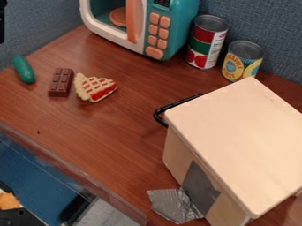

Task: Open the drawer

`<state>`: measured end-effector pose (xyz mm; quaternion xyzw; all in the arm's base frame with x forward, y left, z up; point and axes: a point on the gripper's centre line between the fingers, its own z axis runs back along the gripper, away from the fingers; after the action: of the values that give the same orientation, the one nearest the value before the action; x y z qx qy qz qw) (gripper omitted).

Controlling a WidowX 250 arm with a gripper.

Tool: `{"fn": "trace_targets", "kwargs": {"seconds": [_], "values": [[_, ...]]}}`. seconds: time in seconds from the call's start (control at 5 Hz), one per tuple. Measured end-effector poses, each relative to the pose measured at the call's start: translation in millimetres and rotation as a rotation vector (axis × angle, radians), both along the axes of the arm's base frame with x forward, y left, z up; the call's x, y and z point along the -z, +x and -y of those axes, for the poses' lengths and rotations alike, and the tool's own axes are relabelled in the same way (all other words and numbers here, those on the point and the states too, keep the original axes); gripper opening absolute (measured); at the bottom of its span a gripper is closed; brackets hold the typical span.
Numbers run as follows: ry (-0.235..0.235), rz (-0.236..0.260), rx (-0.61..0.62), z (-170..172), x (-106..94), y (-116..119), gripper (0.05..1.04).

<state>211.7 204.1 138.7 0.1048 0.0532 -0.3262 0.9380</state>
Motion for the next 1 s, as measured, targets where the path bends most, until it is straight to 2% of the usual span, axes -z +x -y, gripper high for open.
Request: {"fn": "trace_targets", "kwargs": {"seconds": [0.2,0.4,0.8,1.0], "values": [[-0.022,-0.018,-0.006,2,8.3,-1,1.0],[-0.077,0.008,-0.011,29,18.7,13,1.0],[-0.141,0.049,0.003,99,37.7,41,1.0],[-0.144,0.061,0.03,140,48.4,61,1.0]]}}
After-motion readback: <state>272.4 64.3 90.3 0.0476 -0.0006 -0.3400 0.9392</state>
